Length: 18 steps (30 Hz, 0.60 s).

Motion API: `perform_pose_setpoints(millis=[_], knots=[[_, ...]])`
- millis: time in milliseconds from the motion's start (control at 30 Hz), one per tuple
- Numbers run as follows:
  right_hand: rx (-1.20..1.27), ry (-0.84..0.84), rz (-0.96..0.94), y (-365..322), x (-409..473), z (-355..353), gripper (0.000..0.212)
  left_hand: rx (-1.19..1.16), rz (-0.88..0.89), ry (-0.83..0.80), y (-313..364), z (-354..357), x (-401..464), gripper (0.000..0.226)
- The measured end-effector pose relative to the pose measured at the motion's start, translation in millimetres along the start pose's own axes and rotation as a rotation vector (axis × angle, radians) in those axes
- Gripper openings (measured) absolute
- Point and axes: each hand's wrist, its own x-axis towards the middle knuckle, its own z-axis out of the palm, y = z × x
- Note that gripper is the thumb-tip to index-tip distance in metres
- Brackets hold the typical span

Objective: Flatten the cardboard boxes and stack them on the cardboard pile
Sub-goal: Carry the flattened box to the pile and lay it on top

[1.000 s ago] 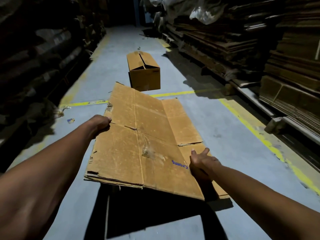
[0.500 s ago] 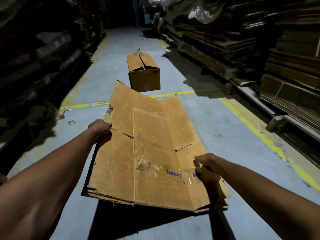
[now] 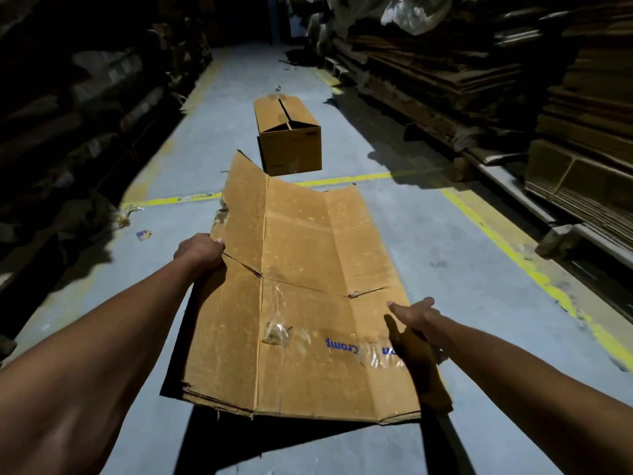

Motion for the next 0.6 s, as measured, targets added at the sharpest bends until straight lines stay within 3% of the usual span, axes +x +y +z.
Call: perform_pose_setpoints(millis=[133,233,367,600], knots=[[-0.133,0.028,-0.11,-6,0,-16,0.088,0.037,0.023,0.028,8,6,-6,0.048],[-0.075,-0.004,-0.212,-27,-10,-29,0.071,0.034,0.038,0.057,16,11,-14,0.044],[-0.07,0.001,-0.267,-47,-20,-49,0.075,0.037,0.073,0.08,16,3,-19,0.041],[-0.214,0.18,-0.409,-87,-47,-89,0.051,-0.03,0.084,0.079,8,-37,-26,0.044]])
